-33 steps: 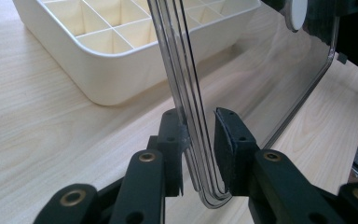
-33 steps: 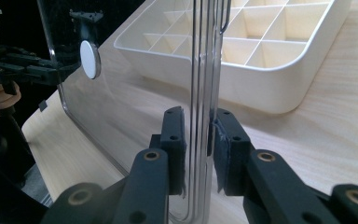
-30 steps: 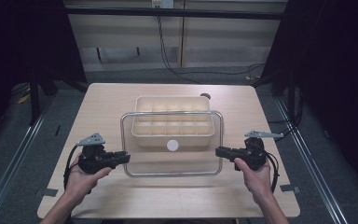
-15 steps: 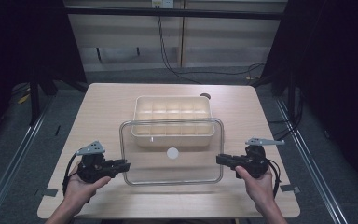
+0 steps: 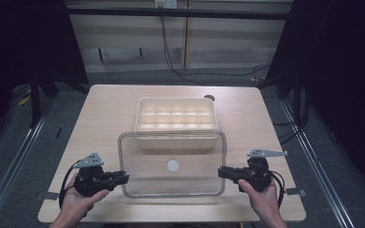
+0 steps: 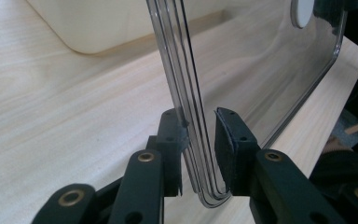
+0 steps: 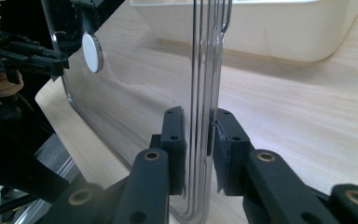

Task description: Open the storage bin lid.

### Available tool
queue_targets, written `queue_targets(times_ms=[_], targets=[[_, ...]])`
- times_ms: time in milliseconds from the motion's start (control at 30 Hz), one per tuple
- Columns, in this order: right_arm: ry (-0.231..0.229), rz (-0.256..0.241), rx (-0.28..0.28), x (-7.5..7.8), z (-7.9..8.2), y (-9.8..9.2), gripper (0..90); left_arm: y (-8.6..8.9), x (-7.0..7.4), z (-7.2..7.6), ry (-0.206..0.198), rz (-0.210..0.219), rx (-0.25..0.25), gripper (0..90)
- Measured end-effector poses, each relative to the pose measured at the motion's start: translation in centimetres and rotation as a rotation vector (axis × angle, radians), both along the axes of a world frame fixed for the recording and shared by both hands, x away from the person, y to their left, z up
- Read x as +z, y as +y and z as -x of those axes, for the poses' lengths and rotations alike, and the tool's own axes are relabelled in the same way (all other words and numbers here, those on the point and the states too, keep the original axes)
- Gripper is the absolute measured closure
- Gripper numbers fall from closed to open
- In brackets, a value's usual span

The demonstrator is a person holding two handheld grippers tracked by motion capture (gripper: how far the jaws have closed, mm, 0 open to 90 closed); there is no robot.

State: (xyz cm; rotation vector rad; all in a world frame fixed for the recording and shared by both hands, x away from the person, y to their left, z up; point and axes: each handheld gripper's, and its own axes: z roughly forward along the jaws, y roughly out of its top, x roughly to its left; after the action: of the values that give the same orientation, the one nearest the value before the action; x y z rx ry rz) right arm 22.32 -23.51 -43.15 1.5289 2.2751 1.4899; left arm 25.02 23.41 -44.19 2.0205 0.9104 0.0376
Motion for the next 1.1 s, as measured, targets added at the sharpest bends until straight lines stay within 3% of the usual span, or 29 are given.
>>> queue_targets(times_ms=[300, 433, 533, 767, 1100], targets=[[0.023, 0.001, -0.006, -1.2, 1.2, -0.1, 75.4, -0.2, -0.8, 1.1, 0.022, -0.012, -0.012, 72.0], [0.032, -0.002, -0.007, -1.8, 1.4, -0.1, 75.5, -0.1, -1.5, 1.2, 0.044, 0.008, -0.014, 72.2], [0.038, 0.009, -0.006, -2.1, 1.3, 0.0, 75.4, -0.2, -1.8, 1.3, 0.050, -0.013, -0.013, 72.0], [0.077, 0.025, -0.006, -3.3, 1.2, 0.3, 75.0, -0.2, -2.3, 1.0, 0.068, -0.016, 0.009, 71.2], [0.093, 0.046, -0.013, -4.0, 0.9, 0.4, 72.7, -0.4, -2.9, 0.4, 0.091, -0.023, -0.012, 67.7]])
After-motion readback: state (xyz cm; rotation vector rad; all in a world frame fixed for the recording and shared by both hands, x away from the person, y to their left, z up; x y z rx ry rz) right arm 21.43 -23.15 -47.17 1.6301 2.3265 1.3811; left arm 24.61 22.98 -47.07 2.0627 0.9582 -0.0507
